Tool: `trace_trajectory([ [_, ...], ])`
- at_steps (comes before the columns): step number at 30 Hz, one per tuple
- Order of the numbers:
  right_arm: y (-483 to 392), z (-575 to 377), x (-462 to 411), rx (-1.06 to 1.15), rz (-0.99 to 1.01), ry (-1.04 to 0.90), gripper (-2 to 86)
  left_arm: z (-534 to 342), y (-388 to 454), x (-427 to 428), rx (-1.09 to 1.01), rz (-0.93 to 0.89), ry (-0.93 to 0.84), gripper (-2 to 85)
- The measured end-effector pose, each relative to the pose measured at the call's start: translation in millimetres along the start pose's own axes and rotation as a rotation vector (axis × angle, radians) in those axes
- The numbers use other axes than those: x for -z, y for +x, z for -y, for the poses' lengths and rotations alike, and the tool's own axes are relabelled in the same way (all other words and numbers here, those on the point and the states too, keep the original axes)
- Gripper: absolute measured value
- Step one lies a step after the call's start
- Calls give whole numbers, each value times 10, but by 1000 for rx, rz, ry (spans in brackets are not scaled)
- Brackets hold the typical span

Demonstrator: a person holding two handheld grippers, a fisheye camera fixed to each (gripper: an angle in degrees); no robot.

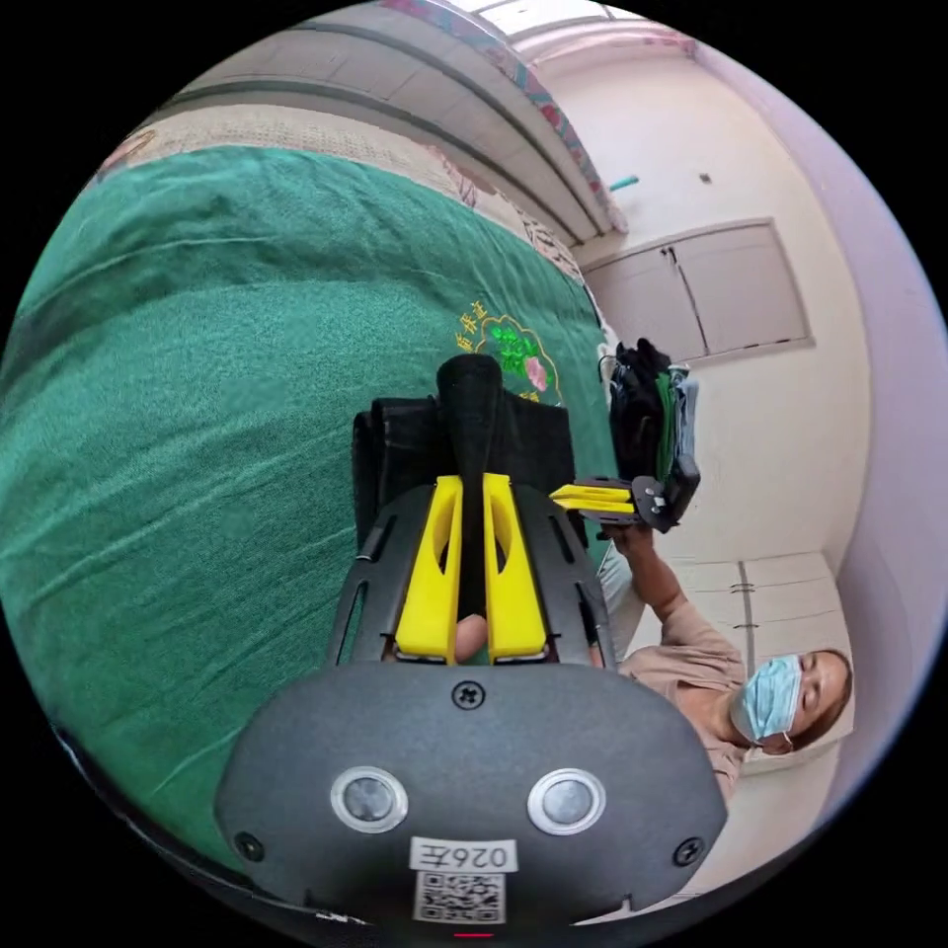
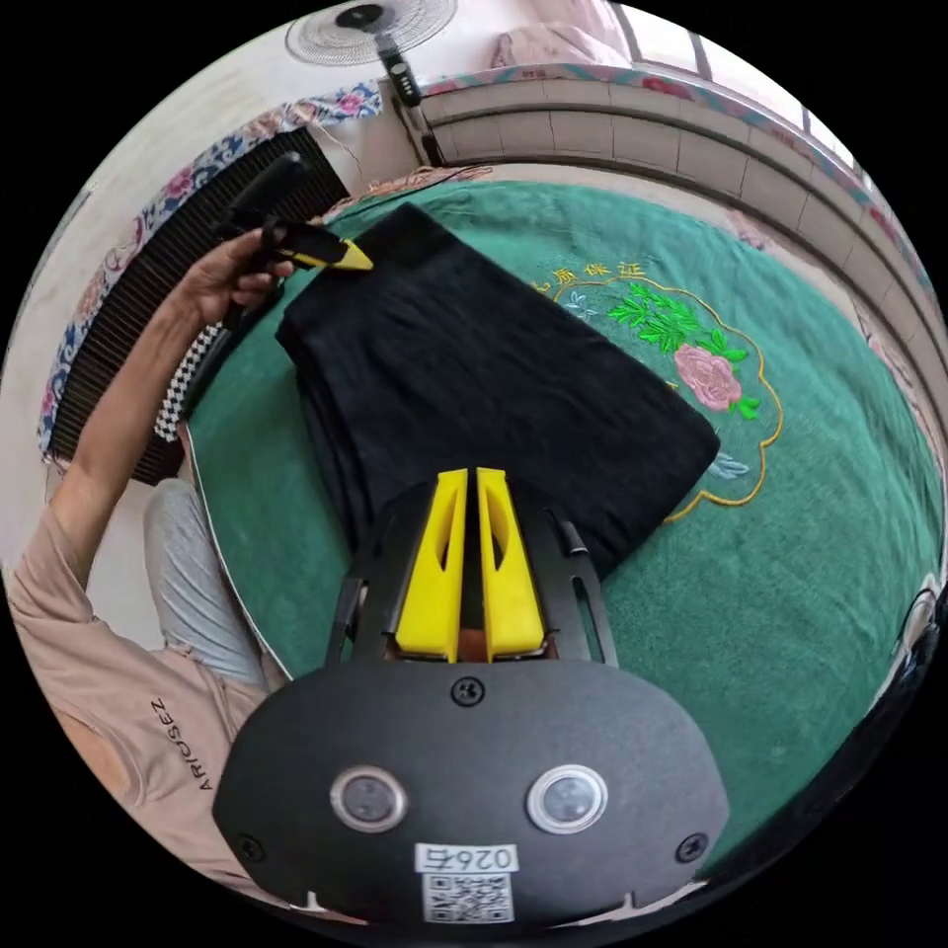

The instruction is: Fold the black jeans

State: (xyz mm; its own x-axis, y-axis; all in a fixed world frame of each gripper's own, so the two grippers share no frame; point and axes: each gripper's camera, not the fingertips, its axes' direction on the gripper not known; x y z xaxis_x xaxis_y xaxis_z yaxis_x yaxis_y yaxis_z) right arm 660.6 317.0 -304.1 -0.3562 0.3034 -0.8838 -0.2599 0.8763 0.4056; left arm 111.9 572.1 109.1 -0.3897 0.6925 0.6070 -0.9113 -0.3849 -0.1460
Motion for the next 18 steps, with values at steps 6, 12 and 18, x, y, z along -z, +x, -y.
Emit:
trace_trajectory([
  [6, -74, 56, 181, 5, -39, 65, -9, -911, 566, 321, -27, 181, 347, -5],
  [12, -476, 99, -100, 139, -242, 16, -9, -1403, 1481, -612, -299, 570, 345, -10],
  [18, -779, 72, -189, 158, -379, 68, -9, -1569, 1405, -1246, -281, 658, 274, -10],
])
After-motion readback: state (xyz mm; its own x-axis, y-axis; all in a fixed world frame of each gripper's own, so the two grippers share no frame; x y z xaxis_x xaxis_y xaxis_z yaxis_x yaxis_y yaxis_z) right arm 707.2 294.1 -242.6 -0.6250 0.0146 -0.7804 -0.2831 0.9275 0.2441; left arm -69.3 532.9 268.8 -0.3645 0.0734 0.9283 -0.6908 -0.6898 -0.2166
